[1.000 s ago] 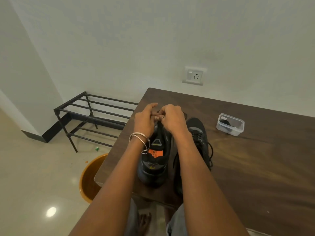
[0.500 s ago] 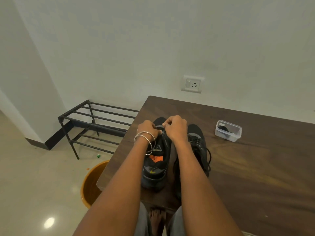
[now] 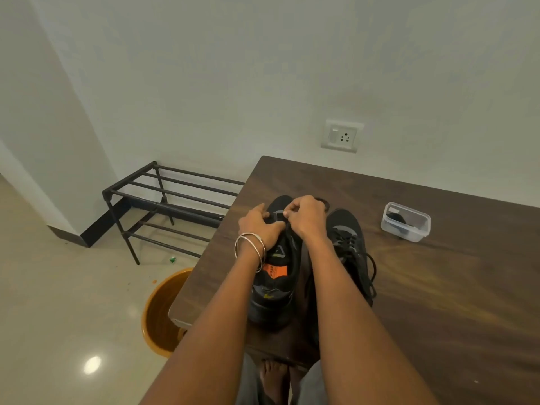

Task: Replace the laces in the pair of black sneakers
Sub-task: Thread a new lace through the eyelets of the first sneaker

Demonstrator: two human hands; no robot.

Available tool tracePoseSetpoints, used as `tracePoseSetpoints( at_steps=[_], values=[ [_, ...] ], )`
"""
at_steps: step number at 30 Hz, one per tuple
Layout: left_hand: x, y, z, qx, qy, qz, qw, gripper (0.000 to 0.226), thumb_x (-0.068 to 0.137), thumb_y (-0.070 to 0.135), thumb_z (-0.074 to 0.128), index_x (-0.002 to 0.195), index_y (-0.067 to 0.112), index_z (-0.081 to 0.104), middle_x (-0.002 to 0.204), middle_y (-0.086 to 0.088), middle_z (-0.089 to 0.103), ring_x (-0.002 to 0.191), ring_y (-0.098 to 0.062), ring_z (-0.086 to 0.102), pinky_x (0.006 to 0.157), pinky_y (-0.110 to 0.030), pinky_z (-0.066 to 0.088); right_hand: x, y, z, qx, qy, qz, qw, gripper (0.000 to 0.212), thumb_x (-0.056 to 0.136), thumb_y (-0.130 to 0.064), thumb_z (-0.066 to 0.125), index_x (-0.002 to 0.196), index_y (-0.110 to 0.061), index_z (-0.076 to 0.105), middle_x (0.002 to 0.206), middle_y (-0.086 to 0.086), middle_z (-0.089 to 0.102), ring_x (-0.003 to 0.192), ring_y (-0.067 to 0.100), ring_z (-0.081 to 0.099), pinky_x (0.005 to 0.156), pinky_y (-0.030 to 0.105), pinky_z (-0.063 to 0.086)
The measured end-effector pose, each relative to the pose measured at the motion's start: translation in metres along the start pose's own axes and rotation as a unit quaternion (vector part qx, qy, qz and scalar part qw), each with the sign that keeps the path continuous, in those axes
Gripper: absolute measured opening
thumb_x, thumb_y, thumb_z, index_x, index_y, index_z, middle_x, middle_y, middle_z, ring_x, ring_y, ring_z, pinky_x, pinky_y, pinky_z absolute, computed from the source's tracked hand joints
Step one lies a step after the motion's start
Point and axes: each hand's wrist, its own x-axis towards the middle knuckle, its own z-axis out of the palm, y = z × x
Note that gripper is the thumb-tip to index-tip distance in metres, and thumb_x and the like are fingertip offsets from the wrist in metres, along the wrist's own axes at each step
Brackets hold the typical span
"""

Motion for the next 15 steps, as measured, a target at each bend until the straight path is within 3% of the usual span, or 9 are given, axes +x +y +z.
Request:
tracePoseSetpoints(
  at_steps=[7, 15],
  values=[
    [0.001, -0.004, -0.001, -0.045, 0.022, -0.017, 0.999, 0.076, 0.086, 0.024, 0.069, 0.149, 0.008, 0.029, 0.122, -0.003, 0.065, 0.124, -0.017, 0.052, 0.105, -0.026, 0.033, 0.002, -0.003, 0.018, -0.067, 0.011, 0.048, 0.997, 0.011, 0.088, -0.024, 0.067, 0.088, -0.019, 0.077, 0.102, 0.004, 0.069, 0.100, 0.025, 0.063, 0.085, 0.047, 0.056],
    [0.003, -0.006, -0.003, -0.059, 0.012, -0.018, 0.998, 0.078, 0.086, 0.025, 0.068, 0.150, 0.005, 0.027, 0.122, -0.002, 0.066, 0.126, -0.018, 0.050, 0.107, -0.028, 0.033, 0.004, -0.008, 0.029, 0.016, 0.023, 0.161, 0.987, 0.018, 0.085, -0.031, 0.069, 0.099, -0.022, 0.076, 0.115, 0.004, 0.065, 0.113, 0.026, 0.055, 0.095, 0.051, 0.047]
  ],
)
